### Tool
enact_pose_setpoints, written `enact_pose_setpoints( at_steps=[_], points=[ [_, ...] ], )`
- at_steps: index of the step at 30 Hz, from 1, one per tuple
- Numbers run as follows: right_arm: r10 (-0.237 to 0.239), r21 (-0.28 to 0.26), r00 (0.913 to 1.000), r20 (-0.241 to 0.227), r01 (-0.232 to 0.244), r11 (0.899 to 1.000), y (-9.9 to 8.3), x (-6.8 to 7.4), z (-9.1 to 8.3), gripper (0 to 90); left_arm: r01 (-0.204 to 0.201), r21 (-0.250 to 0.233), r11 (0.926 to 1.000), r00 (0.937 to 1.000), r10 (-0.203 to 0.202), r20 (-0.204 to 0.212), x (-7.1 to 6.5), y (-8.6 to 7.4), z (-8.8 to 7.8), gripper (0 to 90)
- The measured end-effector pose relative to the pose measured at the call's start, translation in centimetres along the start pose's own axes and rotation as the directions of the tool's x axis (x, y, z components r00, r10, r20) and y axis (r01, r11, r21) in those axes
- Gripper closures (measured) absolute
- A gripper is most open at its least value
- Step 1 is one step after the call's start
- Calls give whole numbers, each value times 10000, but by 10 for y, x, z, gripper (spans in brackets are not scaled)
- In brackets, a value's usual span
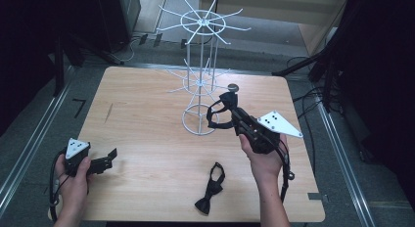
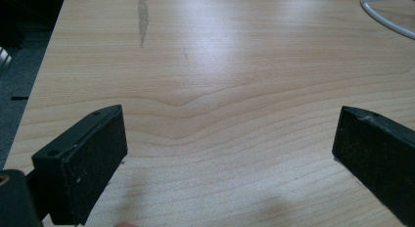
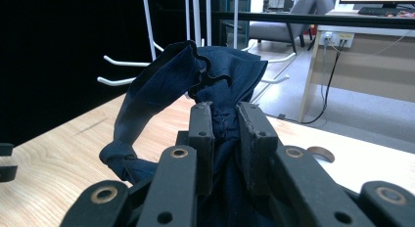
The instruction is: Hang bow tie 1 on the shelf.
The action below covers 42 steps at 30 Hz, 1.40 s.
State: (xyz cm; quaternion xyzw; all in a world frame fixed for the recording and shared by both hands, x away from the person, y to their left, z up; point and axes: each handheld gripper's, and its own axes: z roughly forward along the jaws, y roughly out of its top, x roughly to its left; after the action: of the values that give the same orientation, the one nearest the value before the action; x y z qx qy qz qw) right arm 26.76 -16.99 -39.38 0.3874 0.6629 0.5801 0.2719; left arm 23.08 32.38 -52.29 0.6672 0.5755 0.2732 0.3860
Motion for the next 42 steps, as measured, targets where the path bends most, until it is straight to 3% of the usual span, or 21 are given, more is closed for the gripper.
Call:
enact_pose_setpoints(
  at_steps=[22, 42],
  points=[
    [125, 69, 9999, -103, -124, 9999, 6, 3, 26, 782, 18, -17, 10000, 10000, -18, 33, 0, 0, 0, 1],
    [361, 285, 9986, 387, -372, 9989, -6, 1, 57, 782, 18, -22, 10000, 10000, -18, 52, 1, 0, 0, 1]
  ],
)
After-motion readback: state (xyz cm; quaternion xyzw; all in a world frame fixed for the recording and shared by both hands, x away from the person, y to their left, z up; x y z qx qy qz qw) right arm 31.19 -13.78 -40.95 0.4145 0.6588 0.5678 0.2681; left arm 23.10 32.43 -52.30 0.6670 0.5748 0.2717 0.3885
